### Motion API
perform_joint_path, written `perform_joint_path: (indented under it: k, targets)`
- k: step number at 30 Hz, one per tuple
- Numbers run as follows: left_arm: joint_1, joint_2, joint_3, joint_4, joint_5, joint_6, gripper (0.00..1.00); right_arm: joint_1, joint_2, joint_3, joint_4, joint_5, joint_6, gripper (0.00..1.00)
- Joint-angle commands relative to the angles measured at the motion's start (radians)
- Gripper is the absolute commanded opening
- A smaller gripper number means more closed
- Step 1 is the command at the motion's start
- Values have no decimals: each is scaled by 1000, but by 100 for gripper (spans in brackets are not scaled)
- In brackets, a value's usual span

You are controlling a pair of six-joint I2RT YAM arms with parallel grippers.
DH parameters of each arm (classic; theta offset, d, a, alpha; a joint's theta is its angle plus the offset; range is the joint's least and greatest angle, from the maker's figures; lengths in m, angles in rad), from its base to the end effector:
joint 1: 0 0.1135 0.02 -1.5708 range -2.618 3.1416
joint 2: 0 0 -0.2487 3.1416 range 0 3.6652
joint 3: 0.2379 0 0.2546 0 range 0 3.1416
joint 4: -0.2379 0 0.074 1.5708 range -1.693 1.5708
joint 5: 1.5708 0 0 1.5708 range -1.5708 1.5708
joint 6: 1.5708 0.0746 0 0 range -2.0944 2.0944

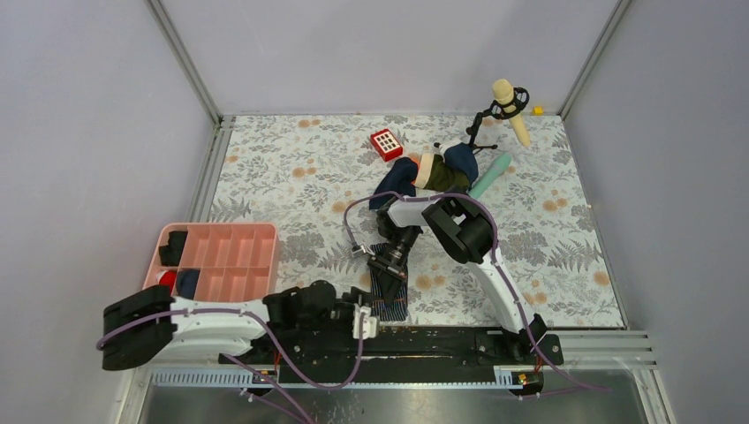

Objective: Roll the underwear
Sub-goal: Roll the underwear to the center of the board.

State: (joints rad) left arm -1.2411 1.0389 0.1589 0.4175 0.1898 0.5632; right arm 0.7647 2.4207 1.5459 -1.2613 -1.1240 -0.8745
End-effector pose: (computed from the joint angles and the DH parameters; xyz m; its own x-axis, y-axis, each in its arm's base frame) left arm 0.0610 -0.2217 0.1097 0.4031 0.4414 -0.8017 0.9090 -0.0916 0.4066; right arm 0.2093 0.2940 0.0365 -0.4288 -0.8708 -0.2407 -0.4358 -0.0340 0.8994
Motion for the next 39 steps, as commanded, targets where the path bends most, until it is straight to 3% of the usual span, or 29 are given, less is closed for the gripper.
perform_joint_path:
  k: [1,4,8,17,22,33,37,39]
  targets:
    - [-8,-159,-20,12,95,4,48,-7,7,-16,144,40,25,0]
    - [-8,-100,5,-72,154,-31,40,-7,10,-14,142,38,28,0]
    - [-8,4,15,-65,72,-14,37,-9,7,-20,142,32,22,0]
    - [-9,115,34,-34,-21,-11,43,-9,0,-30,143,28,12,0]
    - [-23,210,68,-55,-21,14,39,-13,1,-30,143,22,15,0]
    - [-47,296,112,-135,14,87,0,-19,8,-24,144,14,31,0]
    - [-46,290,129,-186,62,113,0,-28,-21,-29,149,7,57,19]
    - [-46,287,145,-222,86,116,0,-42,-89,-40,151,-5,75,42]
